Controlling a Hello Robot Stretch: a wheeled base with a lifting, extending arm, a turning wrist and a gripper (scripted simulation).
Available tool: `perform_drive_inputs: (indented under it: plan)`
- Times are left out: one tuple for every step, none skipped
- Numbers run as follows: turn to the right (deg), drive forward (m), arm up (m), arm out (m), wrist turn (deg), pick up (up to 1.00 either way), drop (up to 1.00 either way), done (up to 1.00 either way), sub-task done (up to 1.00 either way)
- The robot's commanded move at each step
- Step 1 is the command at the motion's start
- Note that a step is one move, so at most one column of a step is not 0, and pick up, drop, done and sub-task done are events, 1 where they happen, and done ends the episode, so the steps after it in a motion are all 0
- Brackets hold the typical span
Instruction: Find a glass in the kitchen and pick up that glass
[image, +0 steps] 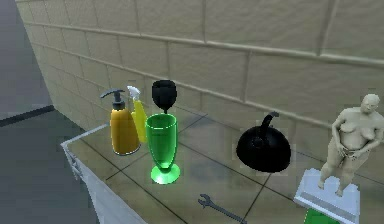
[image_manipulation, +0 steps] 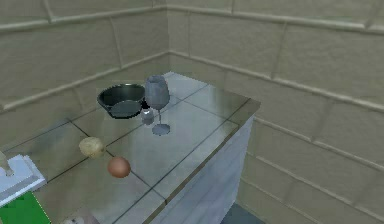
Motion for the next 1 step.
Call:
perform_drive_inputs:
  plan:
    - [0.0,0.00,0.38,0.00,0.0,0.00,0.00,0.00,0.00]
